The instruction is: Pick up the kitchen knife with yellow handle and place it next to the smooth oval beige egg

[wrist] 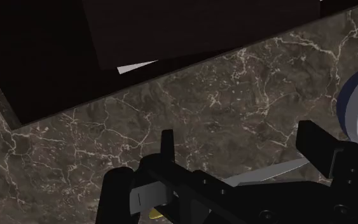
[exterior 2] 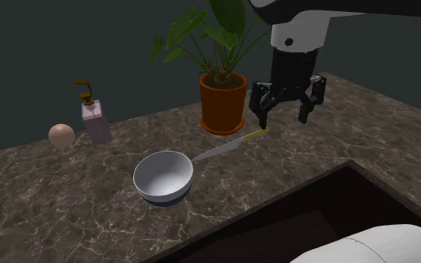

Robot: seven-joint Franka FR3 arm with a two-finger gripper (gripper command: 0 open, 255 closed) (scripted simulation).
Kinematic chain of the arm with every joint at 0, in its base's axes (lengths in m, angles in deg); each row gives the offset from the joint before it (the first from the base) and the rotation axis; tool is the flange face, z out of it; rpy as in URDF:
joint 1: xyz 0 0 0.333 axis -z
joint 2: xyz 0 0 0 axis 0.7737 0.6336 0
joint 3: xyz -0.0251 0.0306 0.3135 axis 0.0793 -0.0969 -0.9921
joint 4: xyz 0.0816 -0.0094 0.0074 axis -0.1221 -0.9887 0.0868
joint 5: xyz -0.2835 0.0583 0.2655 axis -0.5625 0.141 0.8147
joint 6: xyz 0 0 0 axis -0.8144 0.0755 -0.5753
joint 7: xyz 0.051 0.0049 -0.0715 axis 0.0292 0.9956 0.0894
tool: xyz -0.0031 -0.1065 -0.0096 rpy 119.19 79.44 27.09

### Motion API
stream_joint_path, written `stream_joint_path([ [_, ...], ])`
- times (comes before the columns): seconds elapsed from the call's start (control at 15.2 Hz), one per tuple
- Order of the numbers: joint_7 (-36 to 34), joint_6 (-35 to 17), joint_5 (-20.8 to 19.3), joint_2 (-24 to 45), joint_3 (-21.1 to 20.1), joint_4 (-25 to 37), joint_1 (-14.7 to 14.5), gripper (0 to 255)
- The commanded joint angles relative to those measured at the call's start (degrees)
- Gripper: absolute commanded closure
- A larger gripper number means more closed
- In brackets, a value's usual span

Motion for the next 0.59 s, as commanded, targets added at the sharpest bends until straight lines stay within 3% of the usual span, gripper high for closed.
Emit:
stream_joint_path([
  [0.0, 0.0, 0.0, 0.0, 0.0, 0.0, 0.0, 0.0, 0],
  [0.53, -27.3, -16.2, 6.8, 11.0, -9.0, -3.6, 5.4, 0],
])
